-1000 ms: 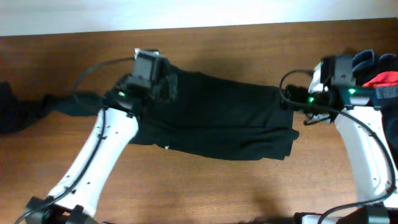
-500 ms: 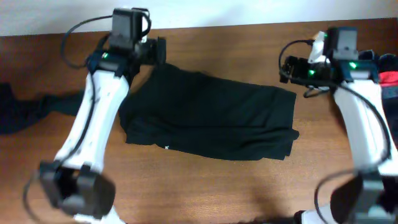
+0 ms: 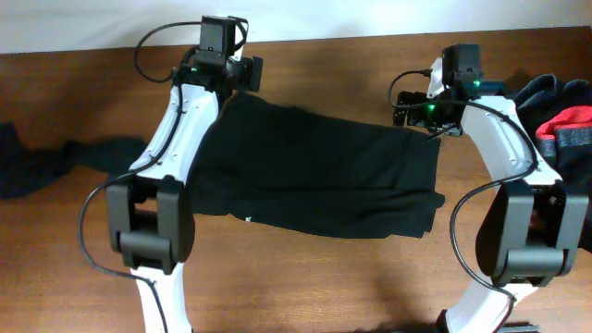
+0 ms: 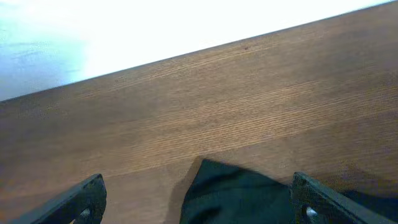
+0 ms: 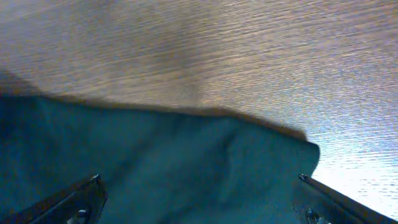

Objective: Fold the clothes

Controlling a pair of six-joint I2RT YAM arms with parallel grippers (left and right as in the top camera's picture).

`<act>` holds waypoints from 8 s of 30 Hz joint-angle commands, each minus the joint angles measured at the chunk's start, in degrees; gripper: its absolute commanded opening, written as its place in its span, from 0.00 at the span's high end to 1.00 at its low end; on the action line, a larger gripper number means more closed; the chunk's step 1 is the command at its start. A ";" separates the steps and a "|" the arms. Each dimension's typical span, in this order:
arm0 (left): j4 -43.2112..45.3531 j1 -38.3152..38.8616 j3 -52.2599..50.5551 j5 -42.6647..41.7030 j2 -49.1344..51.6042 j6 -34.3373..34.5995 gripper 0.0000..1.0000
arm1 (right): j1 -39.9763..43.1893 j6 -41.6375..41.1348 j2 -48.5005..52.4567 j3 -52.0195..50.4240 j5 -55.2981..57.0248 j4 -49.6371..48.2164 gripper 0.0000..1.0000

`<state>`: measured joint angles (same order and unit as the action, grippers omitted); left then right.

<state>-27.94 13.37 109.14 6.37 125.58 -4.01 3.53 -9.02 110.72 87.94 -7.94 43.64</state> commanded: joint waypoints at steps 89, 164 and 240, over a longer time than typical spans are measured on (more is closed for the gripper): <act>-4.22 0.35 2.45 2.89 13.27 4.72 0.99 | -0.94 -1.73 12.94 0.96 8.41 -3.78 0.35; -65.77 1.11 25.07 5.88 13.25 10.25 0.99 | -0.90 -0.44 12.00 16.15 3.74 39.65 0.96; -53.86 0.00 47.89 -2.14 13.29 12.48 0.01 | 16.70 12.04 12.00 2.69 -22.91 33.44 0.15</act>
<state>-82.50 13.58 156.33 4.84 138.67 9.96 20.53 2.04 123.07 93.06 -29.89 78.24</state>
